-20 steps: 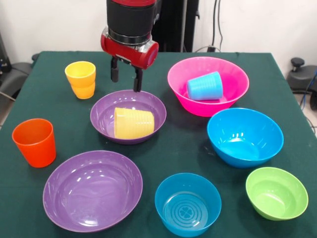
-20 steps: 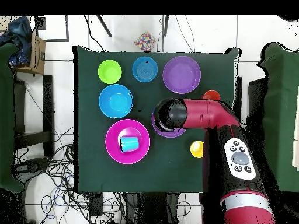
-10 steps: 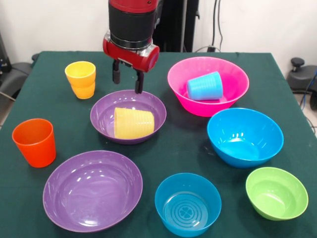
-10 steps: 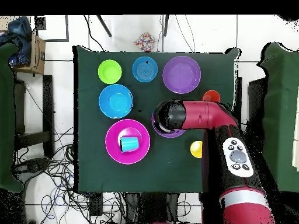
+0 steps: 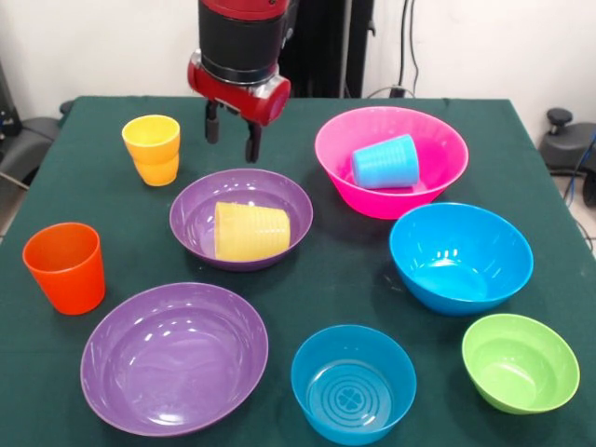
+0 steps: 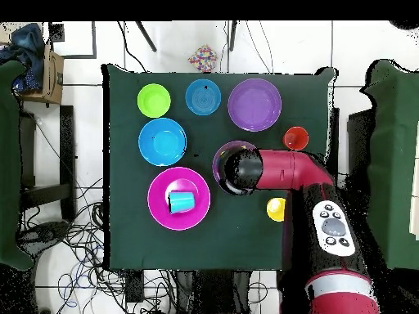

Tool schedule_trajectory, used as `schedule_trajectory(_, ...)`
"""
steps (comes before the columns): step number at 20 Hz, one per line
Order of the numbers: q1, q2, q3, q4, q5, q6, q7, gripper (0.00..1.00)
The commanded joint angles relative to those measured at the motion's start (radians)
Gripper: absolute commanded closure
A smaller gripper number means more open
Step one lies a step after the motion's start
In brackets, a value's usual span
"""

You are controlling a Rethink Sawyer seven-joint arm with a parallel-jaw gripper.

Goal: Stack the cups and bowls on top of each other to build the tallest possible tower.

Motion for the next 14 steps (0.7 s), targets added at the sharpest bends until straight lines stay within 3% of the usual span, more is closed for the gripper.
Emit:
schedule_trajectory(1,0.071,0.034,-0.088,0.144,0.041,-0.088,0.29,0.0)
schedule_trajectory(6,0.09,0.055,-0.134,0.195,0.117,-0.154,0.343,0.0)
schedule_trajectory(14,0.157,0.103,-0.224,0.236,0.172,-0.253,0.427,0.0)
